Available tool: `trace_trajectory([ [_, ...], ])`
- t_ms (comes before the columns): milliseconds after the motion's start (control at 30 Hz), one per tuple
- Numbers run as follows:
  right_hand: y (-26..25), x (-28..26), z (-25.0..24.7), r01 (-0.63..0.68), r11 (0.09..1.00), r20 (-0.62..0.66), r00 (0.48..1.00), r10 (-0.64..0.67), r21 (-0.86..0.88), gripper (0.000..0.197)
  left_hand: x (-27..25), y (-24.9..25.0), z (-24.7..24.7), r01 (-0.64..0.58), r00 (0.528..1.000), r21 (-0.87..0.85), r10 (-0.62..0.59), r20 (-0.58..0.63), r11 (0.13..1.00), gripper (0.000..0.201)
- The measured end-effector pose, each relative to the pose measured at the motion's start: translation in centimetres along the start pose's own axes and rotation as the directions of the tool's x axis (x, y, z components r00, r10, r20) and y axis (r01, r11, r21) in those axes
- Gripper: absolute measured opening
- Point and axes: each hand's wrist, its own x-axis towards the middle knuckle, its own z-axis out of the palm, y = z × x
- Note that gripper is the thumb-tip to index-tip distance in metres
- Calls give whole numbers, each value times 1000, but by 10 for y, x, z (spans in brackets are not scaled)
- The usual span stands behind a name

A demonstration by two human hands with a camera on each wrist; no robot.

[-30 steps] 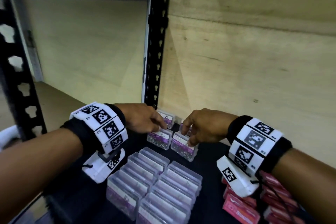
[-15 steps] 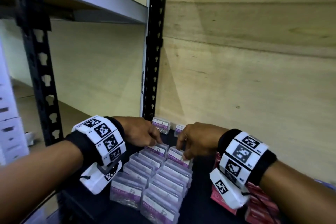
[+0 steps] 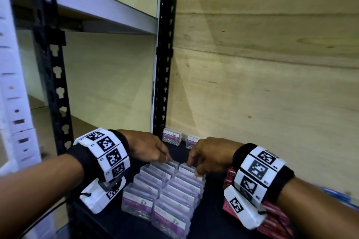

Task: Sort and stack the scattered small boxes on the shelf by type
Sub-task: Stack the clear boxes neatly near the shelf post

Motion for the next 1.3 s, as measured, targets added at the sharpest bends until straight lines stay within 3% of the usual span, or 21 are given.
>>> trace_trajectory([
  [100,-3,-4,0,4,1000,-5,1000,-4,-6,33,-4,1,-1,12,999,-35,-10,47,999,39],
  [367,-5,-19,5,15,1000,-18,1000,-15,-24,35,-25,-1,-9,23,986,133,-45,162,991,104],
  [600,-17,-24,7,-28,1000,91,995,29,-14,78,-44,-15,2,22,969,319,-99,226,948,146],
  [733,-18,-24,9,-45,998,122,991,49,-34,92,-48,-12,11,21,978,332,-88,189,943,144],
  [967,-18,-27,11,-49,999,113,992,48,0,77,-44,-8,17,29,992,324,-67,107,946,121],
  [1100,-13,-23,11,-39,999,110,993,38,5,78,-43,-9,5,42,985,340,-96,144,940,120],
  [1200,-7,-17,3,-42,999,117,992,39,24,73,-38,-13,-13,115,977,388,-175,123,914,120],
  [1300,4,-6,-11,-43,999,36,998,42,17,61,-27,-15,-33,179,977,387,-208,34,905,110],
])
